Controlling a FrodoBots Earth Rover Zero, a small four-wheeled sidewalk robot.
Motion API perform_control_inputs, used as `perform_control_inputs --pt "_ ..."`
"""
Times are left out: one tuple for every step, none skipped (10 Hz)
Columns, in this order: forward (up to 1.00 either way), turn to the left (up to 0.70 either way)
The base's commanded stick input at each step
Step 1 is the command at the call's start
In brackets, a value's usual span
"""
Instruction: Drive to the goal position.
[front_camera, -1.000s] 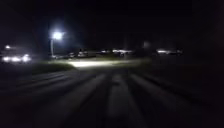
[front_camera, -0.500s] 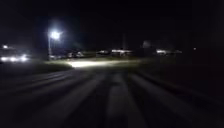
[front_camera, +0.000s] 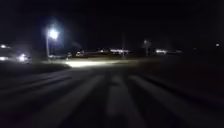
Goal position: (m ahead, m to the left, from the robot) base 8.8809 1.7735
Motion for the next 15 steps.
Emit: perform_control_inputs --pt "0.7 0.0" --pt "0.7 0.0" --pt "0.7 0.0" --pt "0.7 0.0" --pt "0.7 0.0" --pt "0.7 0.0" --pt "0.7 0.0" --pt "0.7 0.0" --pt "0.7 0.0" --pt "0.7 0.0" --pt "0.7 0.0" --pt "0.7 0.0" --pt "0.7 0.0" --pt "0.7 0.0" --pt "0.7 0.0"
